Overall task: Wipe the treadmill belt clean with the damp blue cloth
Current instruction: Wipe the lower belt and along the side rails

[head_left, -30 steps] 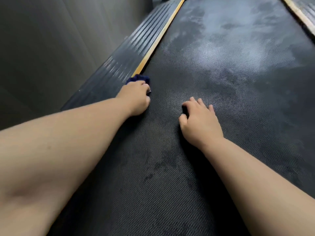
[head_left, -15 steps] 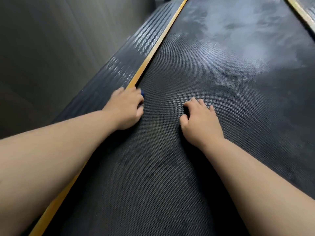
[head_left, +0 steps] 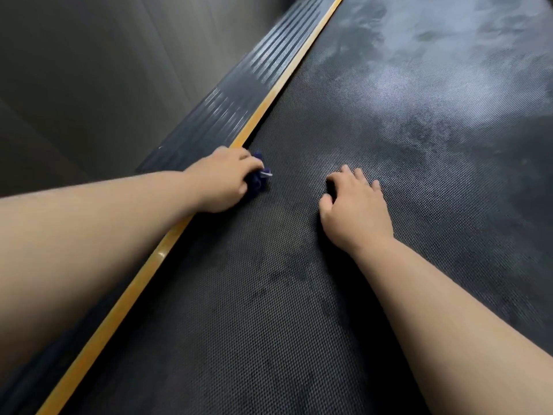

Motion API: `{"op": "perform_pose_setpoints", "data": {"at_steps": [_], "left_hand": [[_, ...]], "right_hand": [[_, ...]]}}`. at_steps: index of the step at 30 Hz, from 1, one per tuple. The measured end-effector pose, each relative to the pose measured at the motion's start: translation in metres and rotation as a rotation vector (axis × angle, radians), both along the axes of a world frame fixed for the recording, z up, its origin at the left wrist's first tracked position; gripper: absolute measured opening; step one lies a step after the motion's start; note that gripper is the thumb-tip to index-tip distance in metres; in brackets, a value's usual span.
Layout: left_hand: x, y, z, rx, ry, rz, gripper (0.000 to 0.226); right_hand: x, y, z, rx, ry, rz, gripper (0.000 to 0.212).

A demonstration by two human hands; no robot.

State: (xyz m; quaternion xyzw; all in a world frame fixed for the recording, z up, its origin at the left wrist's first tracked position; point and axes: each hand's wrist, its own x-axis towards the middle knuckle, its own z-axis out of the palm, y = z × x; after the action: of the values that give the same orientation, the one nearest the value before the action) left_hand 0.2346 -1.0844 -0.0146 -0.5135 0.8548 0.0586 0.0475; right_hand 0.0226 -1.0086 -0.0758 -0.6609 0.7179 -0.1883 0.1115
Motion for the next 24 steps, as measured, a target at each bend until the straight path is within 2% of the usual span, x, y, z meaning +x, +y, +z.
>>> {"op": "perform_pose_setpoints", "data": {"at_steps": [5,9,12,16,19,22,24], "left_hand": [[0.016,0.056,-0.021,-0.123,-0.002,0.011,0.046],[0.053,0.106,-0.01,-0.026,-0.057,-0.075,0.047],[0.06,0.086,0.0,-0.145,-0.106,-0.116,0.045],[0.023,0.057,-0.012,-0.25,-0.187,0.058,0.033],[0.016,0.083,-0.02,-0.254,-0.151,0.215,0.024],[0.047,0.119,-0.01,-0.162,-0.058,0.109,0.03],[0.063,0.142,0.002,-0.066,0.02,0.122,0.036]], "right_hand": [[0.0,0.0,-0.002,-0.007,-0.006,0.007,0.043],[0.001,0.002,0.002,0.013,-0.006,0.01,0.044],[0.002,0.003,0.013,0.04,-0.04,-0.003,0.044],[0.011,0.004,0.023,-0.033,-0.089,-0.035,0.042],[0.027,0.005,0.029,-0.097,-0.138,0.029,0.038],[0.037,0.007,0.039,-0.089,-0.189,0.101,0.035],[0.046,0.011,0.048,-0.065,-0.249,0.144,0.032]]}}
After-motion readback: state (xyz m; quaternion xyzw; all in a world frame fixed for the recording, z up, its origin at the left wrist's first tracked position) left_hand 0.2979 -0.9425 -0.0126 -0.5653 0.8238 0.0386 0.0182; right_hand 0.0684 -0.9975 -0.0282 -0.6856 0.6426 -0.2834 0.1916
